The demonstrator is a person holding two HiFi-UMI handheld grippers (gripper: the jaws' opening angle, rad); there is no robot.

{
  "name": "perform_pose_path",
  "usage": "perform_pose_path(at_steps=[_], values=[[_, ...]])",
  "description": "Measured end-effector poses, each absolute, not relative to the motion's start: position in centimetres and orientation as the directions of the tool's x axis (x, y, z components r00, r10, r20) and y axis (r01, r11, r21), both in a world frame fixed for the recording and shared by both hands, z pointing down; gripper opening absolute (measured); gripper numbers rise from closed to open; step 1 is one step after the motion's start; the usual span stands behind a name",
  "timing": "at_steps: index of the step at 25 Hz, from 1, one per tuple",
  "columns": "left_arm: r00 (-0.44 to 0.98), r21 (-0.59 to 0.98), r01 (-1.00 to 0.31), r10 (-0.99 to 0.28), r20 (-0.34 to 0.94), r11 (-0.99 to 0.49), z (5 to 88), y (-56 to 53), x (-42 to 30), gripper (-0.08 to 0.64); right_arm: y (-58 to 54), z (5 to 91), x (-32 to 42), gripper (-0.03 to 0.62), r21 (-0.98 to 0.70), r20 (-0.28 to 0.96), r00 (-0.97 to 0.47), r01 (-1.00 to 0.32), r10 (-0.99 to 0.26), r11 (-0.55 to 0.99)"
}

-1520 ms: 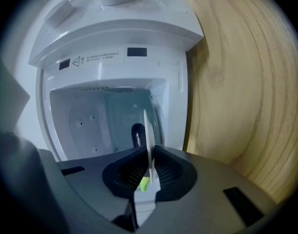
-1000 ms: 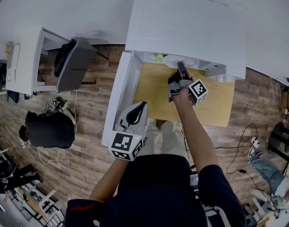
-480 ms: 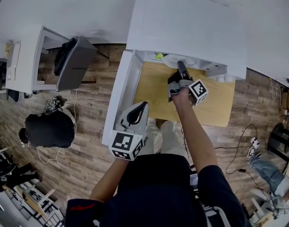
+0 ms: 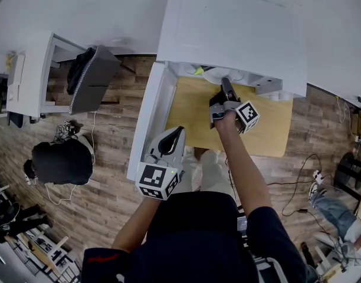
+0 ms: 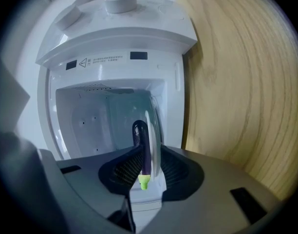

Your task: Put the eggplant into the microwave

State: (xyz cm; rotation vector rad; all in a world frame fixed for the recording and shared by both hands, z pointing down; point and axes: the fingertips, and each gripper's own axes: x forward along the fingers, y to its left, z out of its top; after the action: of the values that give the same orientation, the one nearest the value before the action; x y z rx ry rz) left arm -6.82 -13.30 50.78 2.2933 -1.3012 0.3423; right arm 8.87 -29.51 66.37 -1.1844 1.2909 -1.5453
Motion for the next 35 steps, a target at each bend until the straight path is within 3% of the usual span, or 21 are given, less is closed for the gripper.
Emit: perform_pose_path(at_steps=[35], values=[[0.517, 0.294, -0.855, -0.732, 0.444, -0.426, 51.2, -12.8, -6.9, 0.017, -30.6, 66.0, 8.7, 0.031, -0.984, 0.174, -0.275, -0.002, -0.945, -0.181]])
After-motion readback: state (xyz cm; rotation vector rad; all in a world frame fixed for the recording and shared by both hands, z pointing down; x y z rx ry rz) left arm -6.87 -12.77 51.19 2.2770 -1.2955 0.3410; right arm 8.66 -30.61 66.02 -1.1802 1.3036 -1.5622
